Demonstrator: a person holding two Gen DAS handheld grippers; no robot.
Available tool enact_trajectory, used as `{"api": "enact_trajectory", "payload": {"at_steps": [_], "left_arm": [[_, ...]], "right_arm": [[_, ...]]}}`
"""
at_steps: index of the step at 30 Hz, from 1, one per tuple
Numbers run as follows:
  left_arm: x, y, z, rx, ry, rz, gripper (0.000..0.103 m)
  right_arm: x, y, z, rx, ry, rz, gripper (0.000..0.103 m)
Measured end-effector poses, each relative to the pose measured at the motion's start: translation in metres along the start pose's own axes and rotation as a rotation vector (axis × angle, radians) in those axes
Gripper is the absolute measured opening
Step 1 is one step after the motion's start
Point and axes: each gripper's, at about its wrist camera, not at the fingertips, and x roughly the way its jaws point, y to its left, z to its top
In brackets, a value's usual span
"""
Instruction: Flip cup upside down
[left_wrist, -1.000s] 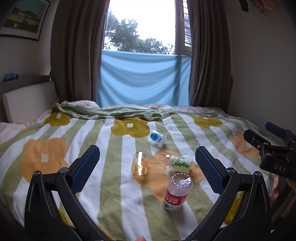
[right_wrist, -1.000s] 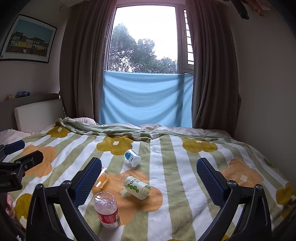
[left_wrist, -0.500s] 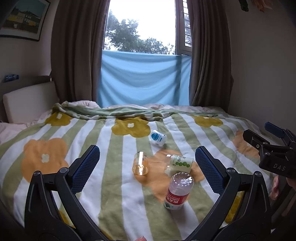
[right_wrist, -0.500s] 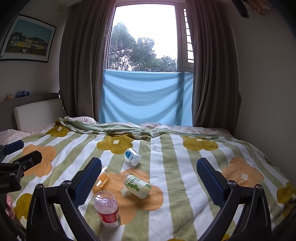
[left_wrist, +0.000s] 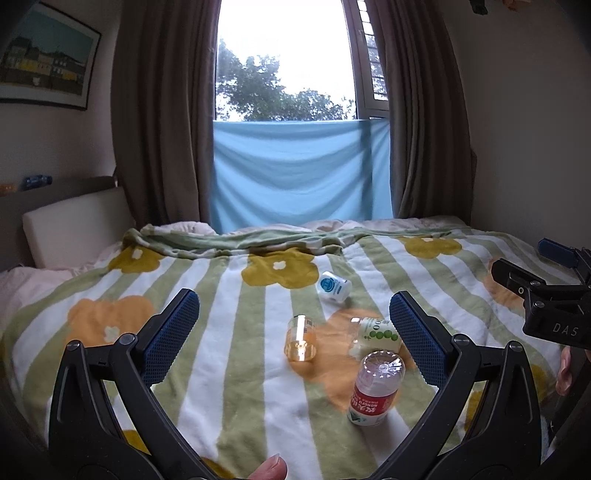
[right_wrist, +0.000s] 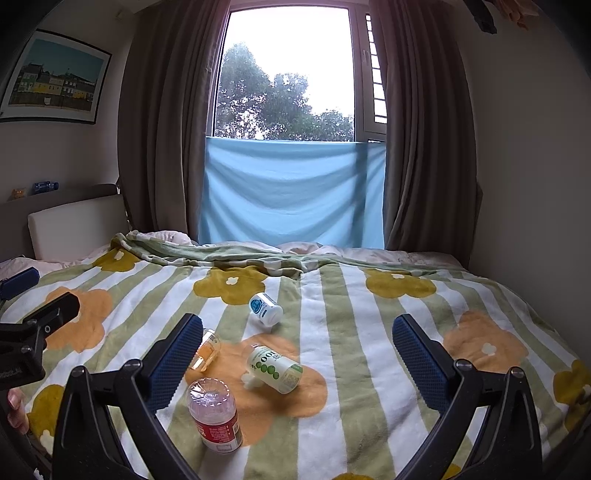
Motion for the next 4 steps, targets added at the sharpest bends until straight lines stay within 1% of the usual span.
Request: {"api": "enact_trajectory", "payload": {"at_steps": [4], "left_arm": [[-0.0045,0.0011,0.0016,0.003,-0.029,-0.002,0.103]], "right_arm": [[-0.0007,0.0018,-0.0021,0.001,0.003,0.002,0.103]]}}
